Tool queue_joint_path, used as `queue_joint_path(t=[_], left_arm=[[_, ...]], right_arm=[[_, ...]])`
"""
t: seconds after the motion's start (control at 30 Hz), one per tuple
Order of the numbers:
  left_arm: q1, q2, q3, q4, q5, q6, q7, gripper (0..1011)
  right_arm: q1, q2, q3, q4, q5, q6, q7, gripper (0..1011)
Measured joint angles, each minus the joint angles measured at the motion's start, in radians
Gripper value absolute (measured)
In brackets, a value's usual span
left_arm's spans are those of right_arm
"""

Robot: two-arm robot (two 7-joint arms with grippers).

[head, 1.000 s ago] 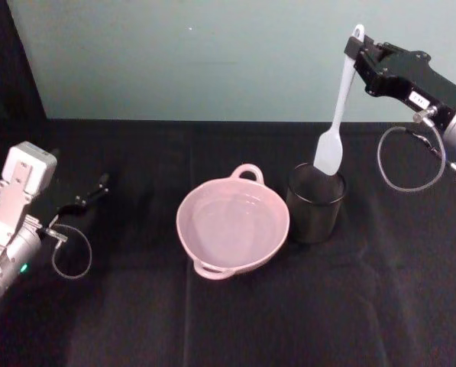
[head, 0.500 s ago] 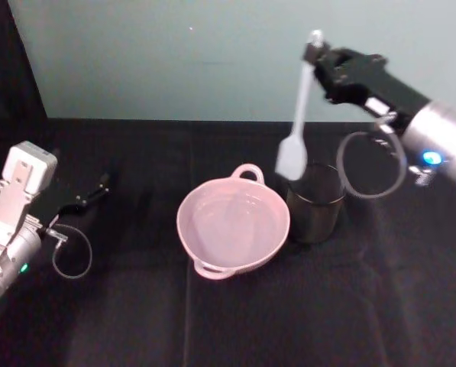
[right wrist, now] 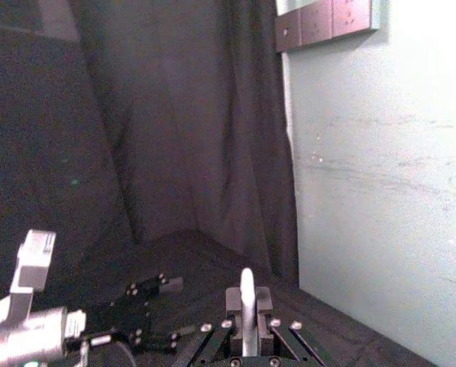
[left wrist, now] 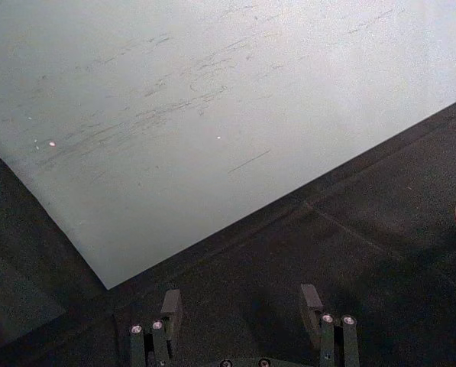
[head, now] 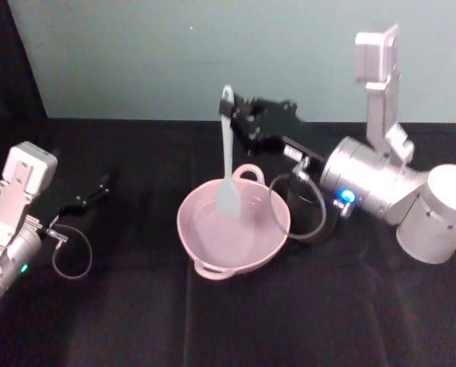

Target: Use the one hand to pick up the spoon and stir the clear water in the bowl.

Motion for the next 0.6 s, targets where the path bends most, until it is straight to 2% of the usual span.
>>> queue_joint_path(t=[0.17, 0.3, 0.43, 0.6], left_arm=[[0.000, 0.000, 0.000, 0.000, 0.000, 0.000, 0.000, 1011], [0.000, 0.000, 0.000, 0.000, 0.000, 0.000, 0.000, 1011], [0.000, 0.000, 0.000, 0.000, 0.000, 0.000, 0.000, 1011], [0.000, 0.000, 0.000, 0.000, 0.000, 0.000, 0.000, 1011]], right_arm=[[-0.037, -0.016, -0.006, 0.028, -0.025, -0.054, 0.017, 111], [-0.050, -0.030, -0.010, 0.047, -0.035, -0.065, 0.028, 111], [-0.046, -0.052, -0.017, 0.076, -0.045, -0.066, 0.041, 111], [-0.015, -0.095, -0.028, 0.142, -0.060, -0.065, 0.058, 111]])
